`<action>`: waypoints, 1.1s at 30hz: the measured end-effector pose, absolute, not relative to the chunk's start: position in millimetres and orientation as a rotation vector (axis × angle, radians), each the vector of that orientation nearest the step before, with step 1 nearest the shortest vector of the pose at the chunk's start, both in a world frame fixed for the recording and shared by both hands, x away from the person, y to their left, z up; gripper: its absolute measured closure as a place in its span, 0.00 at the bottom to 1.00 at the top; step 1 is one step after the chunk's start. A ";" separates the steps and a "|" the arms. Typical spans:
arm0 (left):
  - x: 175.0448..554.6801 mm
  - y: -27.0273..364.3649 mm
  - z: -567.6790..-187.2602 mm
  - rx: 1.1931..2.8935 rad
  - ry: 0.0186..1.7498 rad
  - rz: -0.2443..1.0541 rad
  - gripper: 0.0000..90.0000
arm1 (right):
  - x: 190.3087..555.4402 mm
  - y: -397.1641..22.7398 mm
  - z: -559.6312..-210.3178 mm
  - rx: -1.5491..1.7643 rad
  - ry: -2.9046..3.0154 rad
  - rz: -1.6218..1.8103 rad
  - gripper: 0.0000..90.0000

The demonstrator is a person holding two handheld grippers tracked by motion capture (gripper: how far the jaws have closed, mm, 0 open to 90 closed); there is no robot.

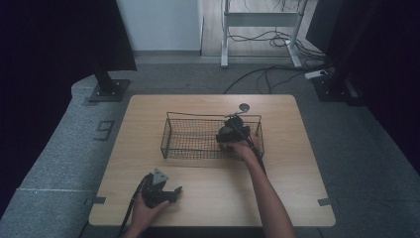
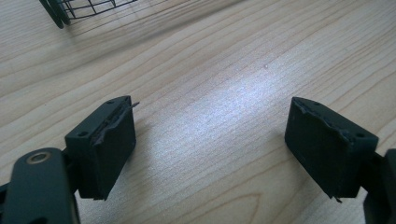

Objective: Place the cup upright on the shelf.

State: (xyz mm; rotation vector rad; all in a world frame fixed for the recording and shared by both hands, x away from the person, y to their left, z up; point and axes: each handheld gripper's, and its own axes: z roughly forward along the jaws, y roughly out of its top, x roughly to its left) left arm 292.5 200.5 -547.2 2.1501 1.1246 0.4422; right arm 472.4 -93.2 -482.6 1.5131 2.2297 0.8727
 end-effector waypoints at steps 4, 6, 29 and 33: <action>292.5 200.5 -547.2 2.150 1.125 0.442 0.18 | 472.2 -93.8 -482.4 1.513 2.234 0.873 0.14; 292.5 200.5 -547.2 2.150 1.125 0.442 0.18 | 471.5 -93.8 -482.4 1.498 2.248 0.870 0.13; 292.5 200.7 -546.9 2.154 1.125 0.441 0.18 | 433.6 -104.5 -448.1 1.327 2.103 1.096 0.02; 292.5 200.6 -547.0 2.153 1.125 0.442 0.18 | 419.6 -112.2 -443.6 1.301 2.077 1.144 0.03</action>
